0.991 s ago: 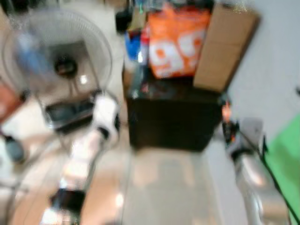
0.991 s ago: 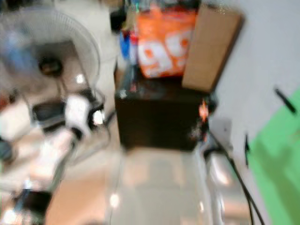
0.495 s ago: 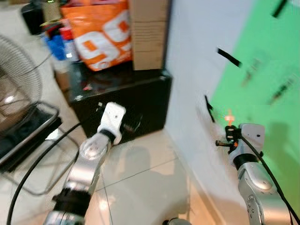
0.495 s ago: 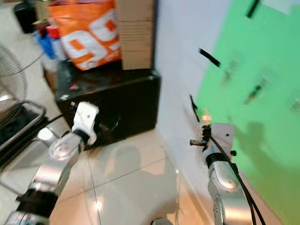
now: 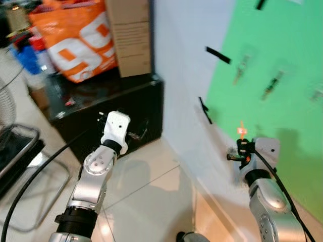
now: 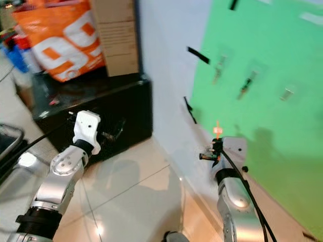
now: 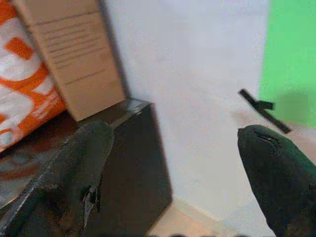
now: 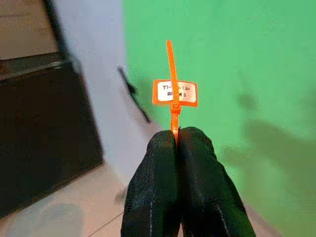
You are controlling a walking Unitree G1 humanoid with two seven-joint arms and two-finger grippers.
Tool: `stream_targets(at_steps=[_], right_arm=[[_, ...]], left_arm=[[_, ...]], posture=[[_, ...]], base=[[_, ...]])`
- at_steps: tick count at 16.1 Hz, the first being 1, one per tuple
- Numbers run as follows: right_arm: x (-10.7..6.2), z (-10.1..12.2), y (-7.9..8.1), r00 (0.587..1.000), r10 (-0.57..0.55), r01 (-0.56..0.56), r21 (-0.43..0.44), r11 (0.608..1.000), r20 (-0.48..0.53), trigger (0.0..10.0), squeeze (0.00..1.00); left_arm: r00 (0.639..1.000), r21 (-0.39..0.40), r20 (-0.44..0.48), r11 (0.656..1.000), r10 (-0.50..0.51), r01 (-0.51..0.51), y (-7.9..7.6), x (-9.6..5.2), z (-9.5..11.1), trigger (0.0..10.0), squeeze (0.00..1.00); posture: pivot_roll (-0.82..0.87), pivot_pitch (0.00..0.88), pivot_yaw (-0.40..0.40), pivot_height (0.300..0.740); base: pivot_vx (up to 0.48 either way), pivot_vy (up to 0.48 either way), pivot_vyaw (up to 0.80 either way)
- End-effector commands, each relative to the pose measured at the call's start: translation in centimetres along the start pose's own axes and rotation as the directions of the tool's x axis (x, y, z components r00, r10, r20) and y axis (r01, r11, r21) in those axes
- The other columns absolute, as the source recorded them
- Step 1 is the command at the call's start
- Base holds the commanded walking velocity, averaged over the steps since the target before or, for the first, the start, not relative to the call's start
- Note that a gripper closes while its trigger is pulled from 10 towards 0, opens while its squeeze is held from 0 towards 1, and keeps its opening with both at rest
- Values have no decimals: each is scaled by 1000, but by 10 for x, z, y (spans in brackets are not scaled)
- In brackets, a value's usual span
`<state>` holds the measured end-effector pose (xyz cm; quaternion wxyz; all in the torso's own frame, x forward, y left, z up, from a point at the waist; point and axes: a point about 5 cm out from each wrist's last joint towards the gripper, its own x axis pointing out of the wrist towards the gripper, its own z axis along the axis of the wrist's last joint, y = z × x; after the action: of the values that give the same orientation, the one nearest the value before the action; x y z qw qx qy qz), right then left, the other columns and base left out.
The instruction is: Hang keys on a hook
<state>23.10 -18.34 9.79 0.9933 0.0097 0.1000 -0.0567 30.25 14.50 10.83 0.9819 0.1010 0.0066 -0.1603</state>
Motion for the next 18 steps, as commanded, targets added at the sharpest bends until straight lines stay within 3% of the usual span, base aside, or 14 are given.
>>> stream_targets(at_steps=[1, 3, 4, 9, 14, 15, 16, 17, 18], right_arm=[[-1, 8, -4, 999, -29, 29, 4, 1000, 41, 10000, 0], [-1, 16, -3, 997, -35, 35, 5, 999, 63, 10000, 0], [-1, 19, -4, 997, -36, 36, 5, 999, 72, 10000, 0], [3, 20, 3, 998, 14, -14, -9, 1000, 56, 10000, 0], [11, 24, 14, 997, 34, -35, 20, 999, 75, 10000, 0], [12, 27, 15, 995, 44, -47, 29, 998, 95, 0, 0], [13, 31, 16, 992, 49, -53, 30, 998, 118, 0, 0], [16, 33, 19, 991, 60, -61, 10, 998, 122, 10000, 0], [19, 37, 22, 988, 81, -81, -1, 997, 132, 10000, 0]], left_arm=[[999, 4, -25, 1000, -23, 23, 3, 4, 3, 10000, 439], [985, -24, -44, 986, -164, 163, -2, 6, 5, 10000, 204], [985, -14, -37, 986, -168, 168, -3, 7, 5, 10000, 0], [990, -6, -34, 991, -134, 134, -6, -3, 7, 10000, 0], [987, 5, -47, 988, -153, 153, -2, -3, 7, 10000, 0], [986, 10, -41, 987, -161, 162, -2, -1, 9, 10000, 0], [983, 12, -33, 984, -179, 179, -2, 3, 14, 10000, 0], [979, 9, -29, 980, -201, 201, -3, 5, 15, 10000, 0], [976, 25, -34, 976, -214, 215, -4, 6, 14, 10000, 0]], posture=[[-142, 0, 69, 740], [-168, 0, 88, 740], [-161, 0, 79, 740], [-95, 0, 15, 740], [-79, 0, 34, 740], [-77, 0, 36, 740], [-80, 0, 42, 740], [-85, 0, 48, 740], [-87, 0, 41, 740]], base=[[0, 0, -800], [0, 0, -800], [0, 0, -800], [0, 0, -800], [0, 0, -800], [0, 0, -800], [0, 0, -800], [0, 0, -800], [0, 0, -800]])
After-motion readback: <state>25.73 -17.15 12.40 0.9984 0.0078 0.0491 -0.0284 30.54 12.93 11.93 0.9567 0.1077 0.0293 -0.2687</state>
